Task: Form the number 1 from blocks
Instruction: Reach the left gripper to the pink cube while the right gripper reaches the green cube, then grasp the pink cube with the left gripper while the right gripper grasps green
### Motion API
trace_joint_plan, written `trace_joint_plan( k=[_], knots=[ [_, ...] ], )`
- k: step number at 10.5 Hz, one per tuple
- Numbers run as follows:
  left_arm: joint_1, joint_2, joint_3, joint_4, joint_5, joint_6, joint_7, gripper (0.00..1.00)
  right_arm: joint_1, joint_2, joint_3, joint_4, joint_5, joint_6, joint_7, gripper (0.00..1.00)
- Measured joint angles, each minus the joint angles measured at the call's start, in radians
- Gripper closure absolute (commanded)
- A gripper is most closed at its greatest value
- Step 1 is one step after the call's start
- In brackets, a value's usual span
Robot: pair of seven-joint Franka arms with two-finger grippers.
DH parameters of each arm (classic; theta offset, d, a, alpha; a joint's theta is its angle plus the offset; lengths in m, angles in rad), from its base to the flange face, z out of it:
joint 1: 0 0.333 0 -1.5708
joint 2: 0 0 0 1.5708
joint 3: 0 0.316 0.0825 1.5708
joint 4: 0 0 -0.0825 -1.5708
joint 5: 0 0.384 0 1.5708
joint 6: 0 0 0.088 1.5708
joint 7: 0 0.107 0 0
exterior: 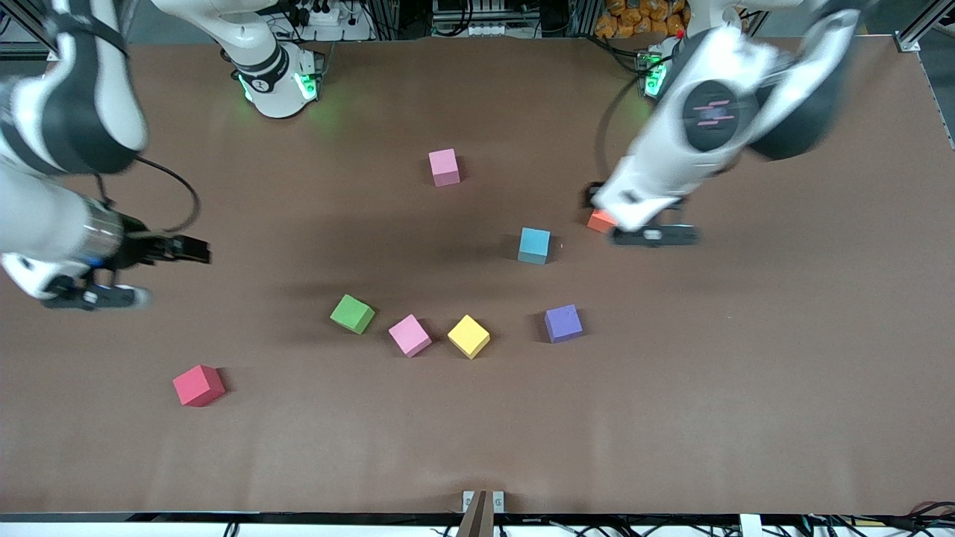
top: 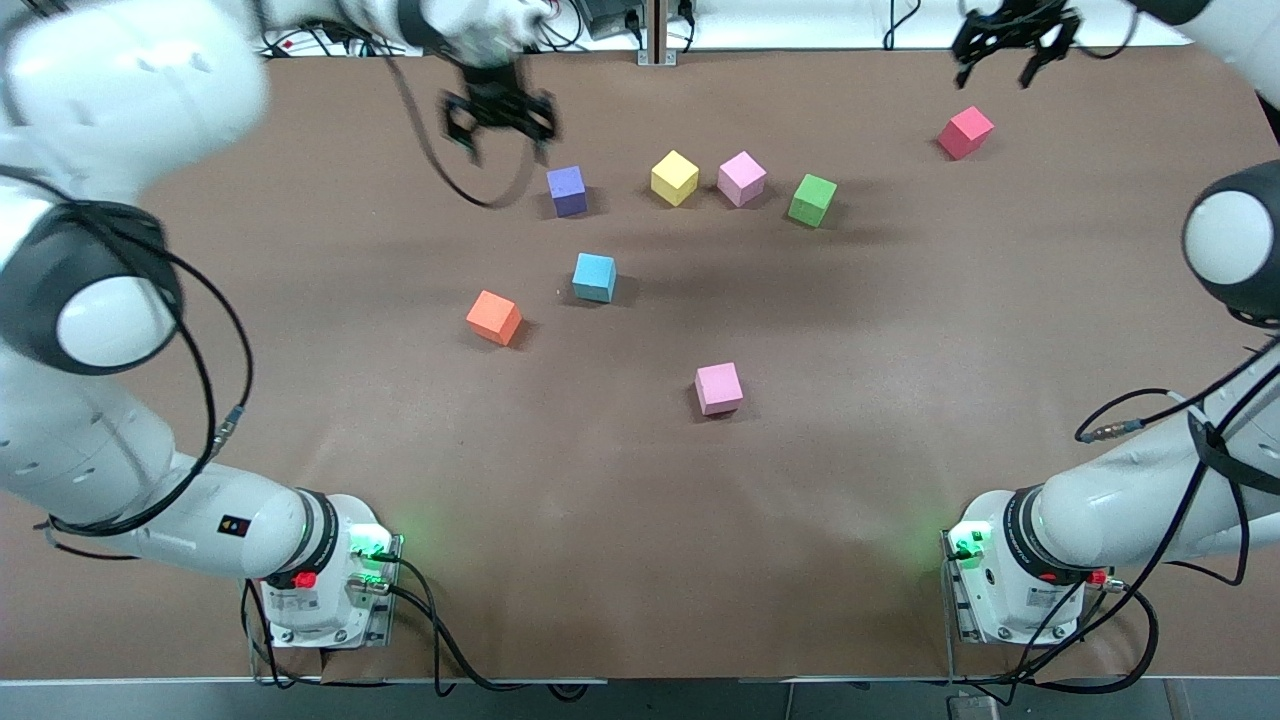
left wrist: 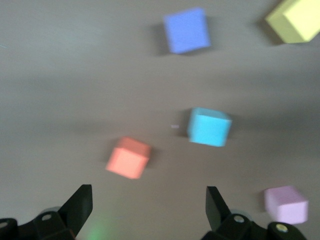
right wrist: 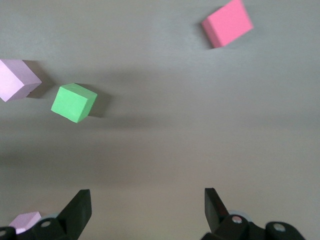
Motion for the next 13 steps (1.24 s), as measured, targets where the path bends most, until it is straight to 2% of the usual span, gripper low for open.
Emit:
trace_joint_plan(
  k=[3, 5, 8, 11, 13],
  knots=[
    [-0.254, 0.181, -0.005, -0.004, 0.01, 0.211, -0.379, 0.0, 0.017, 0.097, -0.003, -0.002, 0.035, 0.088, 0.116, 0.0],
    [-0.347, 0.274, -0.002, -0.003, 0.051, 0.308, -0.585, 0.0, 0.016, 0.143, -0.007, -0.001, 0.081, 0.149, 0.191, 0.0],
    [-0.39, 0.36, -0.002, 0.002, 0.093, 0.417, -0.796, 0.0, 0.015, 0.194, -0.009, -0.001, 0.09, 0.232, 0.34, 0.0],
    [-0.43, 0.376, -0.004, 0.004, 0.093, 0.439, -0.868, 0.0, 0.015, 0.226, -0.009, -0.001, 0.106, 0.269, 0.462, 0.0],
    [-0.475, 0.39, -0.004, 0.004, 0.093, 0.465, -0.892, 0.0, 0.014, 0.246, -0.01, -0.001, 0.161, 0.282, 0.501, 0.0]
  ],
)
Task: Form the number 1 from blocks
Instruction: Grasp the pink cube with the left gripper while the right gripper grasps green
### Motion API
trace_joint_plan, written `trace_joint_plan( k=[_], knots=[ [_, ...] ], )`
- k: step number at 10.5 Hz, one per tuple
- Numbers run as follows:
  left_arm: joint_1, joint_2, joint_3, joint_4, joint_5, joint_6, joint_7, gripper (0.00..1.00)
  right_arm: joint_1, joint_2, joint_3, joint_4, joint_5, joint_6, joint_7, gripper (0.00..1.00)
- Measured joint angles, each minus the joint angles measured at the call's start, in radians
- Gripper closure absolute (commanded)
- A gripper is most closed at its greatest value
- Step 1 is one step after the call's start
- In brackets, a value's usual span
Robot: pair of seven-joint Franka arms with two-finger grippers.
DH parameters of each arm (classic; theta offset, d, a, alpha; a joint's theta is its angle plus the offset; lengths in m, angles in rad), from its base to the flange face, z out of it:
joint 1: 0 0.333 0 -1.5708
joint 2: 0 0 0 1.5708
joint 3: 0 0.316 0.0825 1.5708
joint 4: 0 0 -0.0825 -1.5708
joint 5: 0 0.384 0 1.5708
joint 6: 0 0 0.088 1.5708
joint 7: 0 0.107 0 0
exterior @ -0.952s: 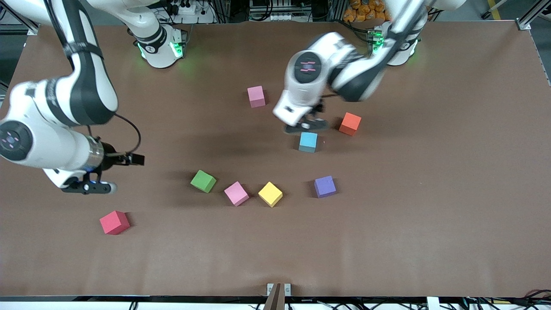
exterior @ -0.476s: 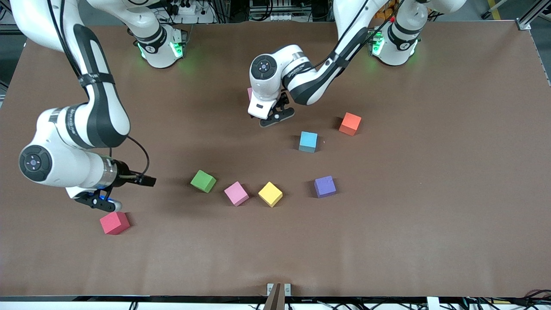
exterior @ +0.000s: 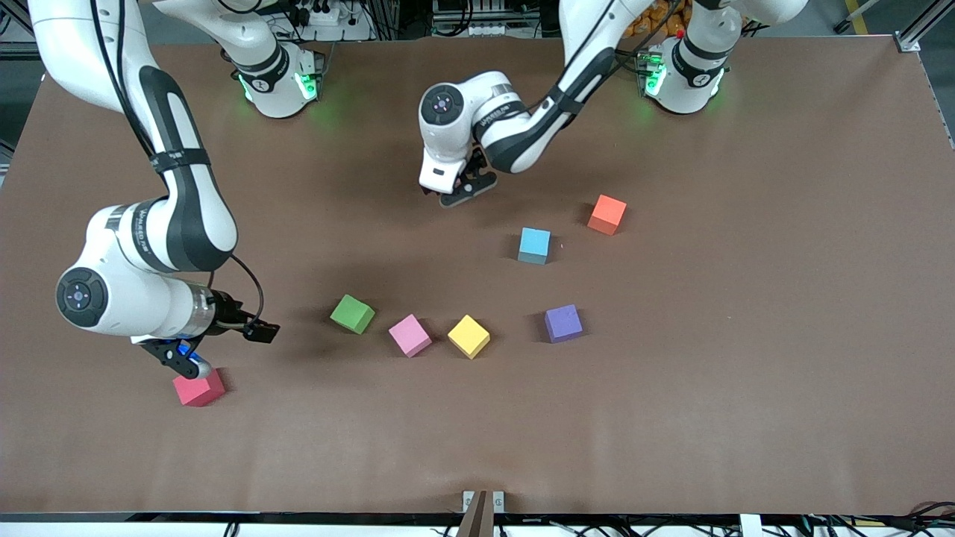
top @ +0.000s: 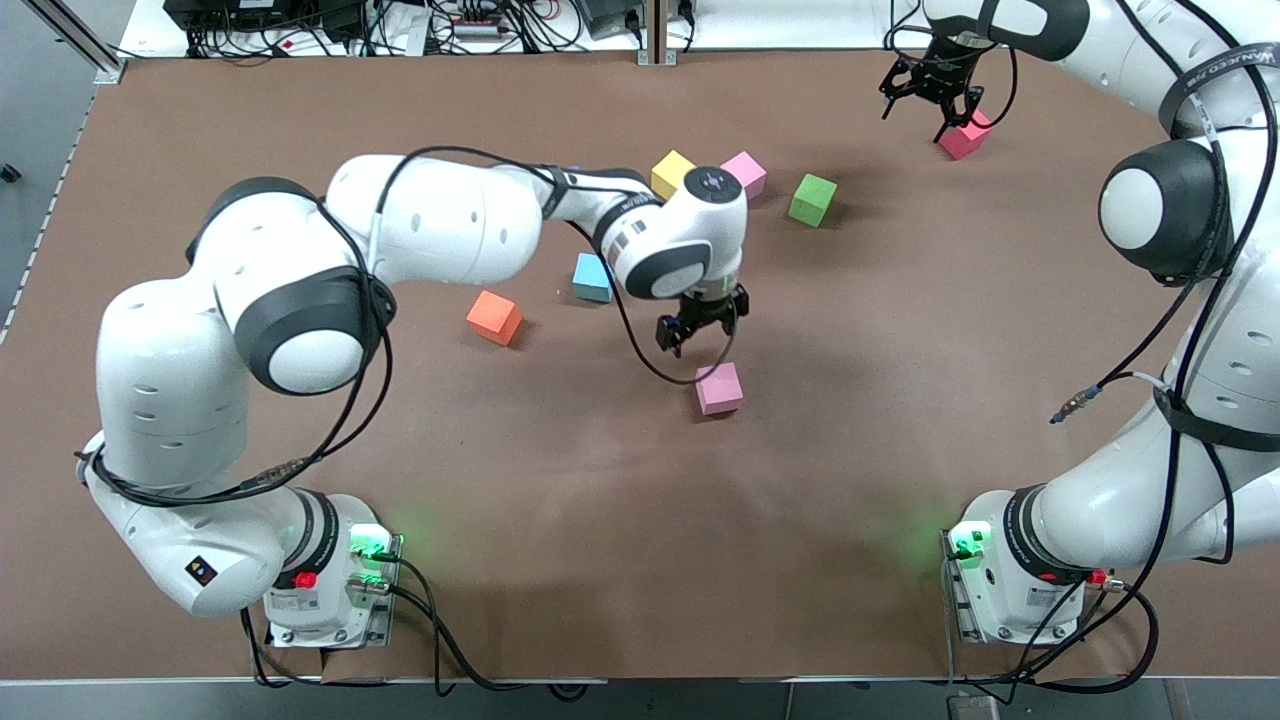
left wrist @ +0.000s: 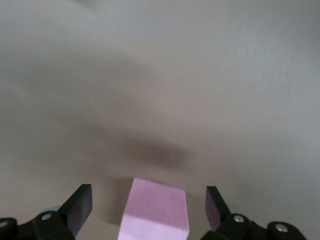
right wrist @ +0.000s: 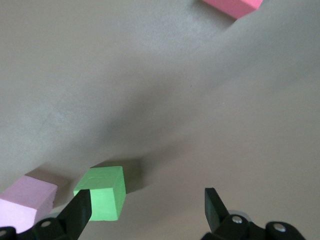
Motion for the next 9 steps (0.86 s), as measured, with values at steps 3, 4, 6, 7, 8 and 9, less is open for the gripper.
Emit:
trace_joint_plan(
  k=[3, 4, 6, 7, 8, 9],
  knots=[
    [-0.027, 0.008, 0.001, 0.006, 0.0, 0.038, -0.006, 0.0, 0.0, 0.028, 0.0, 0.0, 0.023, 0.018, 0.045, 0.0],
    [-0.034, 0.008, 0.001, 0.007, 0.0, 0.038, -0.006, 0.0, 0.001, 0.036, 0.001, 0.0, 0.025, 0.033, 0.077, 0.0],
    [-0.055, 0.018, 0.001, 0.008, 0.001, 0.038, -0.005, 0.0, 0.023, 0.06, 0.006, 0.0, 0.028, 0.072, 0.115, 0.0],
    [-0.064, 0.028, 0.001, 0.008, 0.001, 0.038, -0.003, 0.0, 0.043, 0.076, 0.006, 0.0, 0.028, 0.091, 0.12, 0.0],
    [-0.069, 0.037, 0.001, 0.008, 0.002, 0.038, -0.001, 0.0, 0.062, 0.09, 0.007, 0.0, 0.028, 0.104, 0.122, 0.0],
    [-0.072, 0.043, 0.001, 0.008, 0.002, 0.038, 0.0, 0.0, 0.079, 0.102, 0.007, 0.0, 0.028, 0.109, 0.122, 0.0]
  ],
)
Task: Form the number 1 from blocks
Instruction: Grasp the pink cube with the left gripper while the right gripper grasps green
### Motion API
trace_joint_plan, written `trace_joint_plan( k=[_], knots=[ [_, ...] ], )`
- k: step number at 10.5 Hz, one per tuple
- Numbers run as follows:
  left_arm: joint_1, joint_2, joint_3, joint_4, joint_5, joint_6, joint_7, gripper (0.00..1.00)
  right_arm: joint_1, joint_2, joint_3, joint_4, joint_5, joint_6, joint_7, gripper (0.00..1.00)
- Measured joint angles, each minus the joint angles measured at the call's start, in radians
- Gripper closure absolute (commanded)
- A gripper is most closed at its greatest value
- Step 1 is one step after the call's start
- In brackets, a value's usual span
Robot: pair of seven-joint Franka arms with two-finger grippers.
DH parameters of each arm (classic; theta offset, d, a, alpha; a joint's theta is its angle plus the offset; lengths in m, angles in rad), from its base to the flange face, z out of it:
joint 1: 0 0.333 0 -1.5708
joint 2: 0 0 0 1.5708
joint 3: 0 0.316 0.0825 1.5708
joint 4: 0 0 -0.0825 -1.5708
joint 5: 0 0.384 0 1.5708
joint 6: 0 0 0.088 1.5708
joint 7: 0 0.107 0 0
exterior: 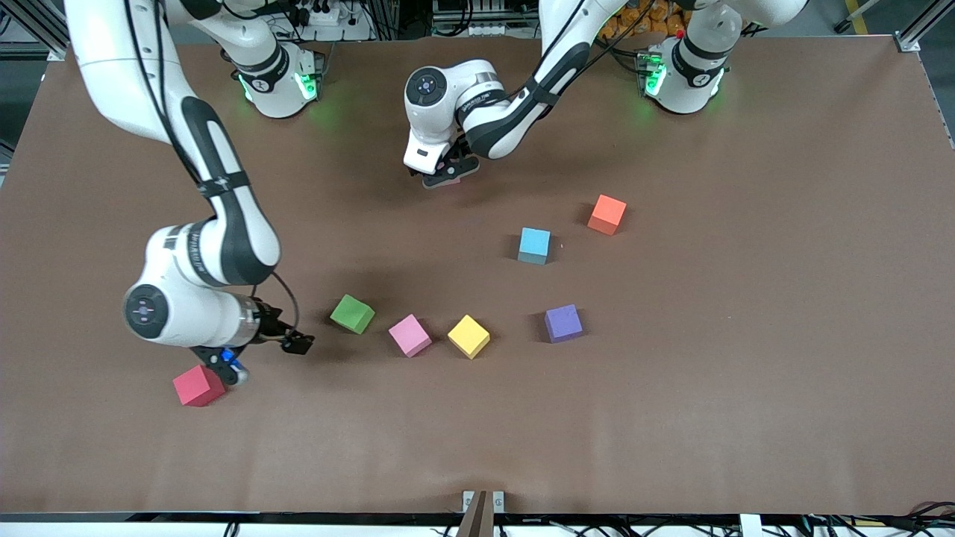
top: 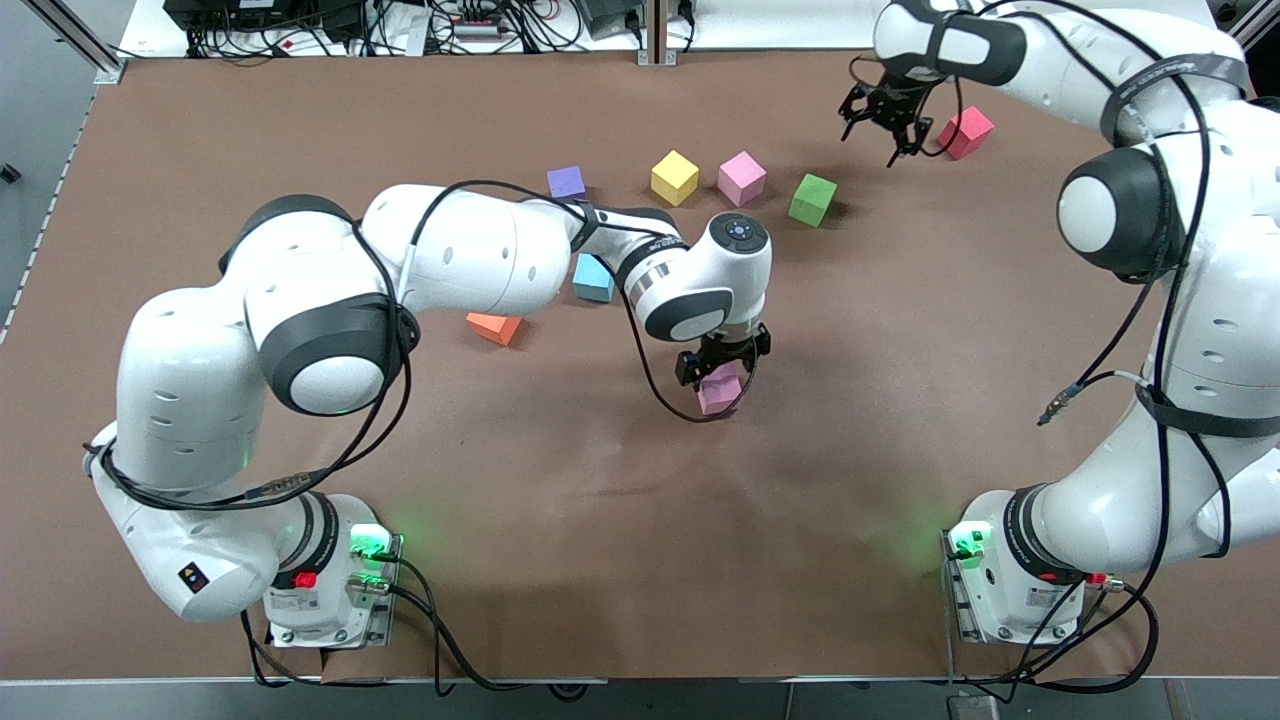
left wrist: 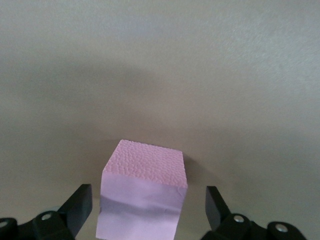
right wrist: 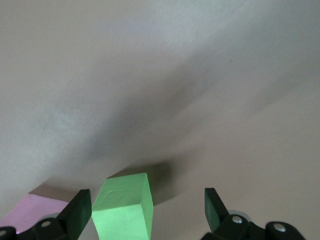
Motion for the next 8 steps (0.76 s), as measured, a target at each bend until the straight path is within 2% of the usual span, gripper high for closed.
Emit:
trace_joint_plan(
  k=[1, 2, 3, 4, 8],
  knots=[
    [-0.002, 0.006, 0.0, 0.0, 0.001, 0.0, 0.001, 0.0, 0.017, 0.01, 0.0, 0.0, 0.0, 0.002, 0.0, 0.0],
    [-0.003, 0.013, 0.0, 0.0, 0.003, 0.0, 0.004, 0.39, 0.032, 0.02, 0.0, 0.001, 0.0, 0.01, 0.0, 0.0],
    [-0.004, 0.019, 0.0, 0.001, 0.007, 0.0, 0.006, 0.89, 0.047, 0.027, 0.0, 0.001, 0.0, 0.026, 0.0, 0.0],
    [-0.004, 0.023, 0.0, 0.003, 0.012, 0.0, 0.009, 1.0, 0.058, 0.034, 0.001, 0.001, 0.0, 0.041, 0.0, 0.0],
    [-0.004, 0.028, 0.01, 0.016, 0.036, 0.002, 0.101, 1.0, 0.088, 0.064, 0.001, 0.002, 0.0, 0.084, 0.0, 0.0]
  ],
)
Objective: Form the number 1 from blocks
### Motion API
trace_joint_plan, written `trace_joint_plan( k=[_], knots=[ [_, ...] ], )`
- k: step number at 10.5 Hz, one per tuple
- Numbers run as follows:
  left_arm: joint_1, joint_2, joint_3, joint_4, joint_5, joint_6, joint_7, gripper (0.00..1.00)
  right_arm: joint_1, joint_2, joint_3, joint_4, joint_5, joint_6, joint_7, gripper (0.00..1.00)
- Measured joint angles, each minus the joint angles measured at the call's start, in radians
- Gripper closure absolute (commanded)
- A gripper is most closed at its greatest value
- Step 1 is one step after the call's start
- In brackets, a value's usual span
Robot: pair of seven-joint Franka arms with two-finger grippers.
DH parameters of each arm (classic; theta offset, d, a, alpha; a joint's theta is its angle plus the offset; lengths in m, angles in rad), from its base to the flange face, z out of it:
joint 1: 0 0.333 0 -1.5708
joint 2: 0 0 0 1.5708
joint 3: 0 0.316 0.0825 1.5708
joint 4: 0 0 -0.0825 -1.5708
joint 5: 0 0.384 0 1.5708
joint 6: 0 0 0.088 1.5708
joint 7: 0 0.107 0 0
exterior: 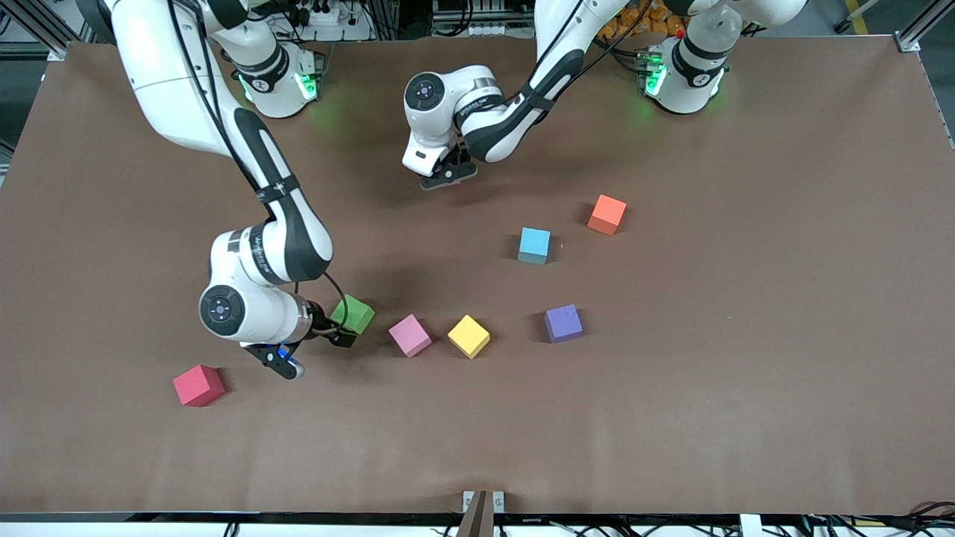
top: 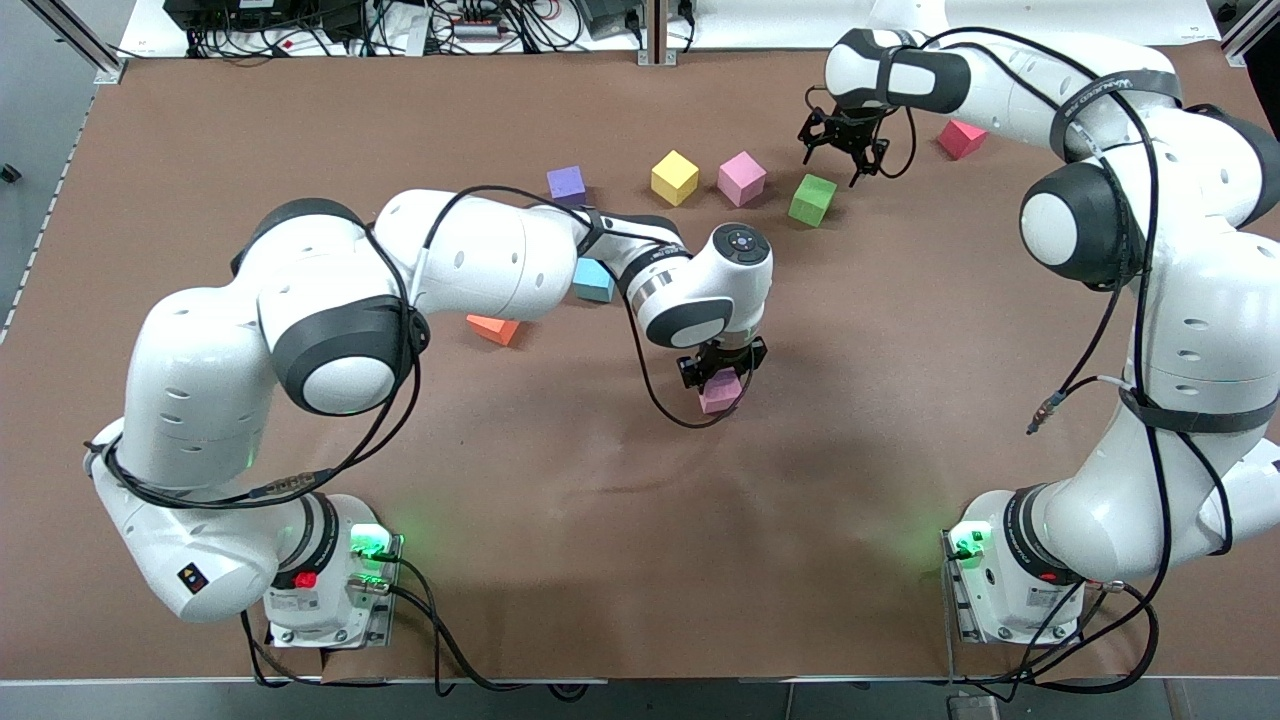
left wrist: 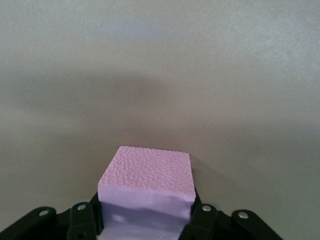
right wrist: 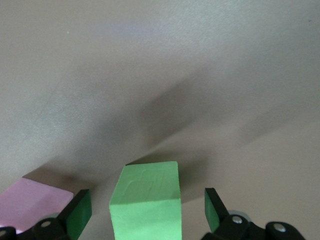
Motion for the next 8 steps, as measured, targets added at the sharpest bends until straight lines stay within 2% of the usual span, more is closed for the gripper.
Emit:
trace_joint_plan(
  k=[3, 6, 8],
  knots=[
    [0.007, 0.012, 0.056, 0.071, 0.001, 0.002, 0.225, 1.0, 0.018, 0.021, 0.0, 0.001, 0.0, 0.016, 0.0, 0.0],
    [0.013, 0.045, 0.078, 0.114, 0.001, 0.002, 0.432, 1.0, 0.03, 0.036, 0.001, -0.003, 0.0, 0.014, 0.0, 0.0],
    [0.011, 0.065, 0.079, 0.142, 0.001, -0.024, 0.469, 1.0, 0.031, 0.039, 0.007, -0.014, 0.0, 0.005, 0.0, 0.16]
  ],
)
